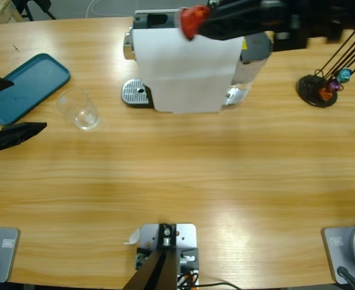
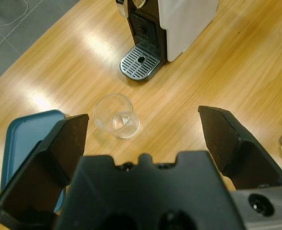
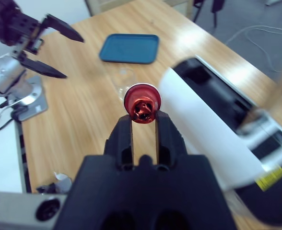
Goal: Pour coffee
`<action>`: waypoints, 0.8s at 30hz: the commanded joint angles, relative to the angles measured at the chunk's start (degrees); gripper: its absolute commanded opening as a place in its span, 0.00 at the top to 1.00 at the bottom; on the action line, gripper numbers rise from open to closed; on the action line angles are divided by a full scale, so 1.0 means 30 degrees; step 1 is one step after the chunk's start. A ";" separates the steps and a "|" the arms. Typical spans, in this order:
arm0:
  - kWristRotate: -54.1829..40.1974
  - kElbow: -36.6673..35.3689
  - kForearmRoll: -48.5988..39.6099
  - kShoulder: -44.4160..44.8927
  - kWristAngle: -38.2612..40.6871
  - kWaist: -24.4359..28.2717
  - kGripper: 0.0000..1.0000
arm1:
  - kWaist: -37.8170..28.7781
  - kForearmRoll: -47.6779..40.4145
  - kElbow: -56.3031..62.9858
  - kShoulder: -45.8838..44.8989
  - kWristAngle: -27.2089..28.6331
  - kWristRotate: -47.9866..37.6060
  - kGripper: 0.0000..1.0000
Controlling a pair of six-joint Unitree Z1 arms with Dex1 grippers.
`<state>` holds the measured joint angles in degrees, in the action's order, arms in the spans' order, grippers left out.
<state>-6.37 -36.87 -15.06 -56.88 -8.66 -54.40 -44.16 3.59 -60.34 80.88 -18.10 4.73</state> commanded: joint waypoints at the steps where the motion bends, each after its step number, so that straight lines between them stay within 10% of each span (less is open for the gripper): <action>1: 0.0455 0.1264 -0.0254 0.0614 -0.0278 -0.0141 0.00 | -0.1160 -0.0545 -0.2024 0.3322 0.0322 -0.0322 0.91; 24: 0.0894 0.2102 -0.0196 0.1616 -0.0278 -0.0141 0.00 | -0.1160 -0.2602 -0.2809 0.5958 0.4875 -0.1277 0.91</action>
<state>-4.25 -32.70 -15.10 -53.55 -8.66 -54.40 -47.00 -4.01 -68.70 94.96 -5.08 1.52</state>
